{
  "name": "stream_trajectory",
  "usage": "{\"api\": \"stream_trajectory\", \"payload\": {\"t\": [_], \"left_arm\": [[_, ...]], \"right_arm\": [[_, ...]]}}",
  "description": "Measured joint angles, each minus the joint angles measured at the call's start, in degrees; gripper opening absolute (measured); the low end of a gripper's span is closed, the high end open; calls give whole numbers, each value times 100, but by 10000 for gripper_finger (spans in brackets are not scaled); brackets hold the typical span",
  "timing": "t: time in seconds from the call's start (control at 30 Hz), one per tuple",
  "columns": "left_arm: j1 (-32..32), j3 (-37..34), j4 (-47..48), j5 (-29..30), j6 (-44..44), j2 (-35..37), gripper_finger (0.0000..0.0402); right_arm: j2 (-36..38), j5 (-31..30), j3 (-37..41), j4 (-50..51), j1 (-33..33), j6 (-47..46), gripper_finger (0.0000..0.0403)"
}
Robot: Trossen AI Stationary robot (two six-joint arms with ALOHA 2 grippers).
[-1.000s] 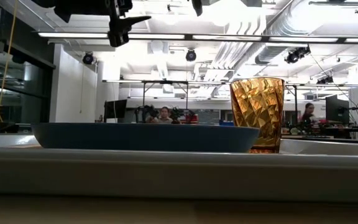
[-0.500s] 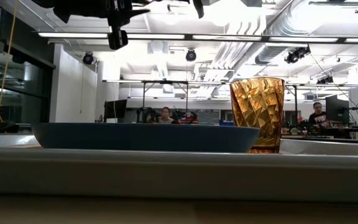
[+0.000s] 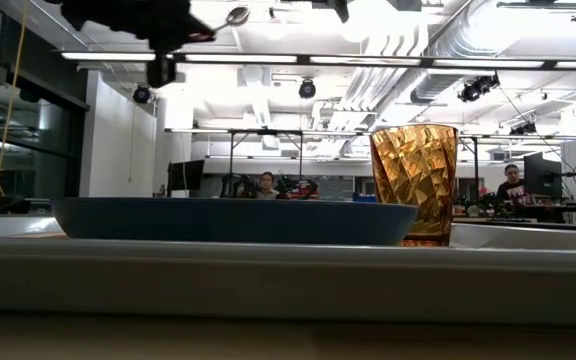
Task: Pick and place plate/cup/fork/spoon on tray
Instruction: Put the orange on the gray serving tray to the left of the orange fork
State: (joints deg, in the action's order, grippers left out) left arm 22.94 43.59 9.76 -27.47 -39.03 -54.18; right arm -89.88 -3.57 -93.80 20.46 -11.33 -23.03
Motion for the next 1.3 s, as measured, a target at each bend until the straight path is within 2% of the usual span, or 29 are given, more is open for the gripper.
{"api": "stream_trajectory", "payload": {"t": [0.13, 0.27, 0.37, 0.43, 0.57, 0.63, 0.73, 0.83, 0.93, 1.0, 1.07, 1.2, 1.3], "left_arm": [[252, 0, 908, 120, 0, 522, 3], [-125, -4, 2197, 624, -674, 1101, 2], [-1113, -5, 3036, 1400, -1629, 1506, 1], [-2039, -9, 3410, 2286, -2599, 1736, 1], [-4140, -203, 3171, 3976, -4563, 1832, 1], [-5106, -483, 2675, 4655, -5397, 1615, 1], [-6237, -743, 1938, 5255, -6616, 963, 1], [-7071, -709, 1717, 5826, -7725, 157, 1], [-7649, -593, 1496, 6256, -8572, -652, 1], [-7846, -605, 1148, 6508, -8946, -1210, 1], [-7862, -673, 558, 6486, -8979, -1662, 1], [-7662, -829, -319, 5983, -9033, -2400, 0], [-7521, -833, -330, 5742, -9076, -2663, 0]], "right_arm": [[206, -433, 2, 628, -35, 55, 149], [303, -545, 2, 1462, -33, 27, 181], [299, -556, 7, 2076, -27, -47, 189], [299, -569, 7, 2408, -26, -49, 190], [299, -844, 11, 2757, -26, -47, 190], [299, -986, 11, 2870, -26, -17, 190], [299, -1007, 11, 2941, -28, 51, 190], [299, -1021, 11, 2969, -31, 108, 190], [299, -1019, 11, 2981, -31, 216, 190], [299, -1021, 11, 3010, -31, 274, 190], [299, -1021, 11, 2998, -31, 281, 190], [299, -1021, 11, 2998, -31, 252, 190], [299, -1014, 11, 2996, -31, 203, 190]]}}
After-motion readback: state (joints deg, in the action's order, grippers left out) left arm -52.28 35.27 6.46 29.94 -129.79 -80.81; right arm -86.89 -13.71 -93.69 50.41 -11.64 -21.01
